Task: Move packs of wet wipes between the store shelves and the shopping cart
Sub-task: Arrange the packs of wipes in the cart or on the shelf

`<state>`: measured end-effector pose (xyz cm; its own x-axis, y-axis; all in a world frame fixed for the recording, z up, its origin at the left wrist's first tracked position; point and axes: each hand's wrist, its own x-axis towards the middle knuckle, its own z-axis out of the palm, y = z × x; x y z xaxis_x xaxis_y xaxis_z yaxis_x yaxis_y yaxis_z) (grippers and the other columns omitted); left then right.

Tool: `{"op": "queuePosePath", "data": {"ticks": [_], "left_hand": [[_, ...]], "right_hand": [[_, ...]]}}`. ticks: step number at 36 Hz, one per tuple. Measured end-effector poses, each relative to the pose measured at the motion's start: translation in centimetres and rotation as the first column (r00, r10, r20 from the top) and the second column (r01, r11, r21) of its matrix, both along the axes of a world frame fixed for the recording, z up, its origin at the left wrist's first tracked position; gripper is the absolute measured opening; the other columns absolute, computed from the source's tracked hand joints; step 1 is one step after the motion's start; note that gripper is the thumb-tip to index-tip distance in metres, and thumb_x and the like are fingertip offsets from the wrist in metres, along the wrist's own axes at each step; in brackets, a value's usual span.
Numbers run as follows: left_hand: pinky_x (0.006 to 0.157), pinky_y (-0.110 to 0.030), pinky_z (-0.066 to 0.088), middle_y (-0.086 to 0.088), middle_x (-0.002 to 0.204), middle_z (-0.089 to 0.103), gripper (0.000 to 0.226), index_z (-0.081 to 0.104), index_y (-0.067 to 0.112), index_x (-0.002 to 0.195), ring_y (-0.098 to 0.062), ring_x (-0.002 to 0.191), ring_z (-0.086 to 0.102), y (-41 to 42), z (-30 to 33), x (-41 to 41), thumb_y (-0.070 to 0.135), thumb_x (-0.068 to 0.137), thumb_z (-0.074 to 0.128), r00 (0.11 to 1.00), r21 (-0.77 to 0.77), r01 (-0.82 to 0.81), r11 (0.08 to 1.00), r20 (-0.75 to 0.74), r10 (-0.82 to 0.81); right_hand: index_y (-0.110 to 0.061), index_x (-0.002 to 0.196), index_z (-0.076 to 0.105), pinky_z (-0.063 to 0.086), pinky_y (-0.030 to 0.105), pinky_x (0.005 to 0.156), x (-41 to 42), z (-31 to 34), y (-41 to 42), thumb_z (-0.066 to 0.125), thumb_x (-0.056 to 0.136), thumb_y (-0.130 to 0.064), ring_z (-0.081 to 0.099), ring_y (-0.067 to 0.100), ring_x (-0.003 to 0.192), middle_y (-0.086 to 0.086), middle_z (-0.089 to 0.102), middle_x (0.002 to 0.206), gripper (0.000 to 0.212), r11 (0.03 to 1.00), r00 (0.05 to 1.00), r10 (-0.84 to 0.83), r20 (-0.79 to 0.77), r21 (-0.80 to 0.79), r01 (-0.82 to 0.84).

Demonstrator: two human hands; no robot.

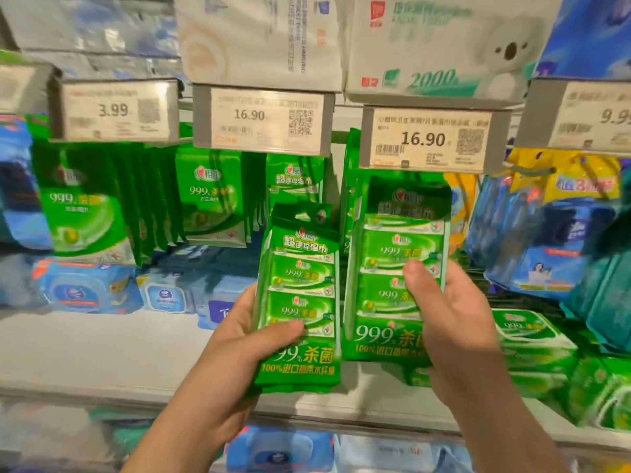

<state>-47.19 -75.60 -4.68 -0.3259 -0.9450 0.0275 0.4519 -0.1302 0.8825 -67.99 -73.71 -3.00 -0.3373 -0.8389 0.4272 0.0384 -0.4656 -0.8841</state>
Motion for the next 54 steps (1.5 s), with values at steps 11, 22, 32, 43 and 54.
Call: {"op": "queuePosePath", "data": {"ticks": [11,22,32,43,54], "left_hand": [[0.069,-0.046,0.062,-0.020,0.116,0.074,0.065,0.065,0.021,0.127,-0.038,0.093,0.075,-0.3,-0.4,1.4,0.003,0.066,0.073,0.999,-0.013,-0.015,1.000,-0.038,0.014],[0.064,-0.043,0.062,-0.021,0.115,0.074,0.053,0.072,0.023,0.114,-0.037,0.090,0.075,-0.5,-0.7,1.1,0.002,0.066,0.072,0.998,-0.003,0.009,1.000,-0.063,-0.009],[0.067,-0.044,0.062,-0.021,0.118,0.073,0.058,0.068,0.021,0.122,-0.037,0.092,0.075,-1.1,-1.1,-0.2,0.001,0.068,0.072,0.998,-0.010,0.039,0.999,-0.054,-0.039],[0.071,-0.047,0.063,-0.020,0.118,0.073,0.060,0.066,0.020,0.125,-0.037,0.094,0.074,-1.1,-1.6,-0.9,0.002,0.068,0.071,0.997,-0.002,0.059,0.998,-0.055,-0.059],[0.069,-0.046,0.063,-0.020,0.118,0.073,0.063,0.066,0.019,0.127,-0.038,0.095,0.075,-1.5,-2.0,-1.7,0.001,0.067,0.071,0.996,-0.012,0.068,0.998,-0.060,-0.069]], "right_hand": [[-0.021,0.111,0.068,0.058,0.030,0.084,-0.2,-4.1,-1.1,0.064,0.088,-0.059,0.071,0.012,0.101,-0.004,0.075,0.106,0.045,0.976,0.999,-0.035,0.008,0.216,0.032],[-0.013,0.135,0.056,0.051,0.045,0.074,-0.4,-4.8,-5.6,0.061,0.068,-0.087,0.070,0.027,0.067,0.010,0.077,0.102,0.100,0.907,0.986,-0.136,0.097,0.413,0.085],[-0.010,0.113,0.055,0.049,0.041,0.076,-0.7,-2.8,-9.4,0.060,0.092,-0.062,0.066,0.029,0.071,0.002,0.071,0.055,0.057,0.893,0.963,-0.188,0.192,0.441,0.086],[-0.010,0.125,0.054,0.056,0.033,0.061,-0.7,-2.9,-8.5,0.060,0.092,-0.062,0.074,0.023,0.069,0.021,0.074,0.091,0.062,0.875,0.963,-0.147,0.227,0.483,0.020],[-0.008,0.117,0.058,0.052,0.042,0.067,-1.1,-5.9,-5.2,0.059,0.101,-0.022,0.065,0.019,0.058,0.009,0.060,0.092,0.021,0.847,0.978,-0.185,0.101,0.520,0.107]]}}
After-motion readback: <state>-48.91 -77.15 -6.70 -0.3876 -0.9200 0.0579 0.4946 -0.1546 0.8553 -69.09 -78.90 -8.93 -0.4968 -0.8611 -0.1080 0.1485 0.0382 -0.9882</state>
